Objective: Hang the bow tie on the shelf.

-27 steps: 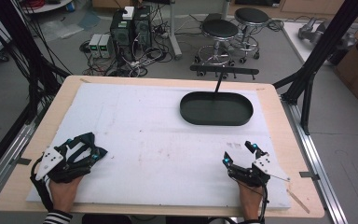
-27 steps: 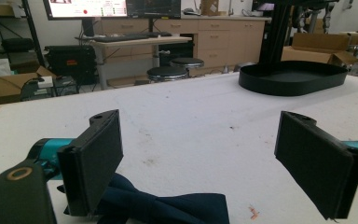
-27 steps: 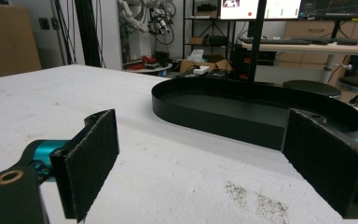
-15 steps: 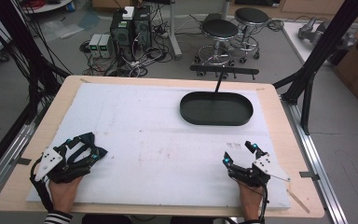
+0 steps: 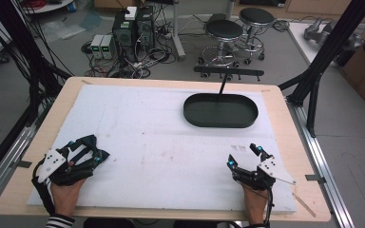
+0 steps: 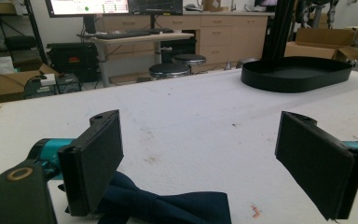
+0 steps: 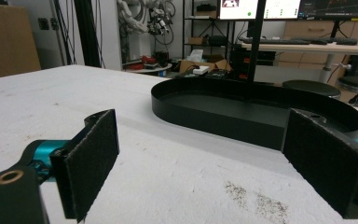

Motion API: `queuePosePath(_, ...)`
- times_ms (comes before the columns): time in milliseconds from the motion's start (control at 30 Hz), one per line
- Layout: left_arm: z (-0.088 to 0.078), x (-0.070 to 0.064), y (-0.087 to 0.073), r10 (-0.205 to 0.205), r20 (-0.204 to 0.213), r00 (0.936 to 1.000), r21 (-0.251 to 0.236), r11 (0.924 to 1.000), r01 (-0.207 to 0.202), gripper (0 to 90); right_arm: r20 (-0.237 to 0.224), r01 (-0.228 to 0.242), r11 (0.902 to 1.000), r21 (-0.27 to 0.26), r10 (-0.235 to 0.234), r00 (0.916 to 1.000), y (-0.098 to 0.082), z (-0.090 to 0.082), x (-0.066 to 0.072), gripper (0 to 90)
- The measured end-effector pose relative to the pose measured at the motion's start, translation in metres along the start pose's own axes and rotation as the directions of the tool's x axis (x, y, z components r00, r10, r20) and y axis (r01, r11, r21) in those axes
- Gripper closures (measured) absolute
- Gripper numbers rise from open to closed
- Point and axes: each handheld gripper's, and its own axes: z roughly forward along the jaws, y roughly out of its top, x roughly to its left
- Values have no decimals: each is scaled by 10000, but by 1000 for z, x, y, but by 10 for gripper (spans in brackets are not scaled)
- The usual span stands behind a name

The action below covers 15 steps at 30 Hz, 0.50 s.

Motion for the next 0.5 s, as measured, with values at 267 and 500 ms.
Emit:
queuePosePath(267, 0, 3, 2, -65, 175, 9998, 195, 9998, 62, 153, -17, -43, 10000, 43, 44, 10000, 0, 0, 0, 102)
queuePosePath(500, -5, 5, 21, 275, 220, 9994, 526, 9982, -286, 154, -14, -19, 10000, 40, 19, 10000, 0, 0, 0, 102)
